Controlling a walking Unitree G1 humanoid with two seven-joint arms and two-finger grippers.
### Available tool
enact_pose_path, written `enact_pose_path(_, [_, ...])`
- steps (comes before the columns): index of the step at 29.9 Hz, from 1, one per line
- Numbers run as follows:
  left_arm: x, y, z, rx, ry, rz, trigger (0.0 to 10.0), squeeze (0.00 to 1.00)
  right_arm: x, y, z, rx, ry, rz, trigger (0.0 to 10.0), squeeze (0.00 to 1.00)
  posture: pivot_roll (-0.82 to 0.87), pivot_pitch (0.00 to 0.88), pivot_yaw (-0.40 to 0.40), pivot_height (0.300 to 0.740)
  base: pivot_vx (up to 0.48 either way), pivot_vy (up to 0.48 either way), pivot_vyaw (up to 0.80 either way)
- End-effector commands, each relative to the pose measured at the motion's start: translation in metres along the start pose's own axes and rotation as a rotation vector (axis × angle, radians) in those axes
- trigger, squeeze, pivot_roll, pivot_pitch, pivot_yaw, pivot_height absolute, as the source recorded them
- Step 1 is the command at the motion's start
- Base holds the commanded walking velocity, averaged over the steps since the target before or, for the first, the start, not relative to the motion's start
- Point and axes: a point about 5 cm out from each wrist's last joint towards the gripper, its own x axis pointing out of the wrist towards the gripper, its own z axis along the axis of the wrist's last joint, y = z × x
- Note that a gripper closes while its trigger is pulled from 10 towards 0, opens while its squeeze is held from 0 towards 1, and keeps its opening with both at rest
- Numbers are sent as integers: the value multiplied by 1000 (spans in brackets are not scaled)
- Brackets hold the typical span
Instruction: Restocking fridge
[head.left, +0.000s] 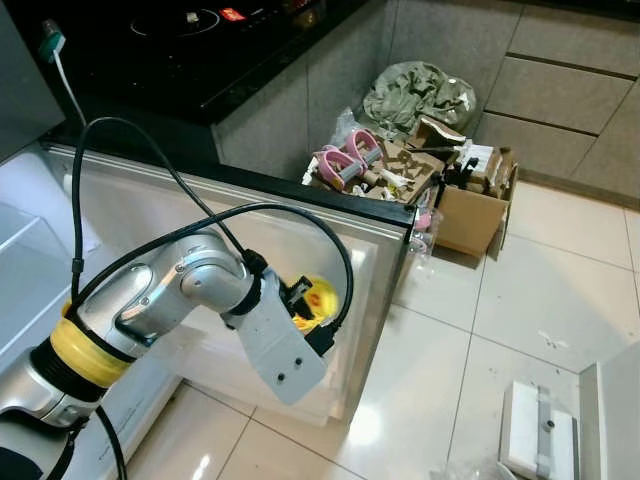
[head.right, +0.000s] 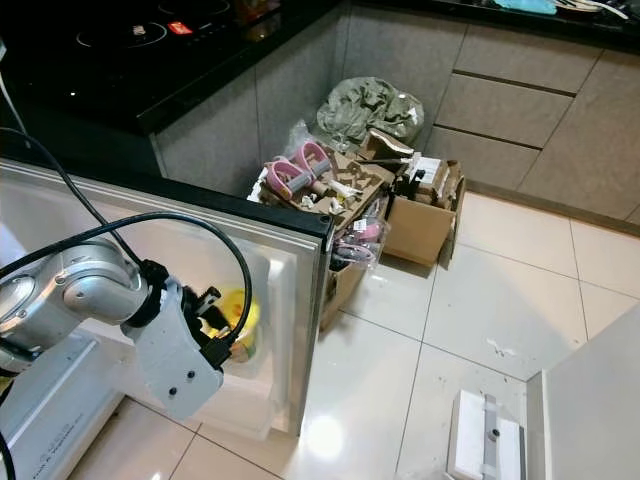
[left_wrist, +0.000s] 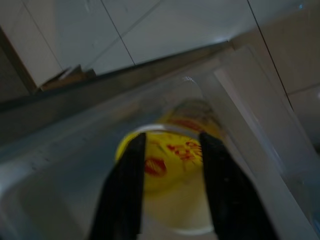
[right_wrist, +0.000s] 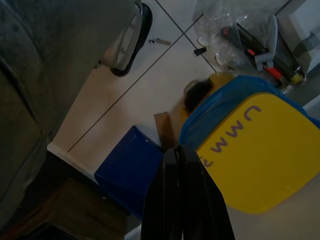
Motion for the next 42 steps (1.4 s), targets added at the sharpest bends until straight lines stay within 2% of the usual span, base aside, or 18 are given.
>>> enact_pose_path(1, [-4,4,5,19,-32,12,10000,1000,0,4,-6,17,19,9,10000,0,-75,112,-4,740,0,0,0])
enact_pose_path(2, [-4,4,5,19,-32,12,10000,1000,0,4,-6,17,19,9,10000,0,-75,112,-4,740,0,0,0])
enact_pose_path(3, [-5,3,5,15,-34,3,10000,0,0,4,-7,17,20,9,10000,0,-75,112,-4,740,0,0,0])
enact_pose_path(12, [-20,6,2,-93,-103,67,10000,0,0,6,-7,19,21,14,10000,0,-75,111,-5,740,0,0,0])
enact_pose_path(18, [-40,7,-9,-223,-177,148,10000,0,0,5,-7,20,21,15,10000,0,-77,117,-6,740,0,0,0])
enact_pose_path(19, [-49,6,-12,-290,-245,196,10000,0,0,5,-7,20,22,15,10000,0,-77,117,-6,740,0,0,0])
enact_pose_path(21, [-49,6,-12,-290,-245,196,10000,0,0,5,-7,20,22,15,10000,0,-77,117,-6,740,0,0,0])
enact_pose_path(22, [-53,5,-11,-326,-296,220,10000,0,0,5,-7,20,22,15,10000,0,-74,117,-6,740,0,0,0])
enact_pose_path(24, [-64,3,-5,-439,-514,322,10000,0,0,5,-7,22,22,17,10000,0,-76,117,-3,740,0,0,0])
enact_pose_path(25, [-64,3,-5,-439,-514,322,10000,0,0,5,-7,22,22,17,10000,0,-76,117,-3,740,0,0,0])
enact_pose_path(26, [-70,1,1,-502,-669,376,10000,0,0,6,-7,25,21,18,10000,0,-76,117,-4,740,0,0,0])
enact_pose_path(27, [-73,0,2,-523,-722,396,10000,0,0,6,-7,26,21,18,10000,0,-76,117,-4,740,0,0,0])
enact_pose_path(28, [-73,0,2,-523,-722,396,10000,0,0,6,-7,26,21,18,10000,0,-76,117,-4,740,0,0,0])
enact_pose_path(33, [-89,-22,-7,-685,-931,508,10000,0,0,5,-7,22,21,16,10000,0,-72,115,-7,740,0,0,0])
enact_pose_path(35, [-89,-22,-7,-685,-931,508,10000,0,0,5,-7,22,21,16,10000,0,-72,115,-7,740,0,0,0])
enact_pose_path(36, [-95,-35,-9,-741,-1022,543,10000,0,0,3,-7,17,21,9,10000,0,-69,116,-7,740,0,0,0])
enact_pose_path(41, [-97,-52,-10,-837,-1172,624,10000,0,-1,0,-7,6,25,-5,10000,0,-65,116,-13,740,0,0,0])
enact_pose_path(42, [-95,-60,-8,-863,-1254,633,10000,0,-1,-1,-8,-3,27,-6,10000,0,-60,115,-16,740,0,0,0])
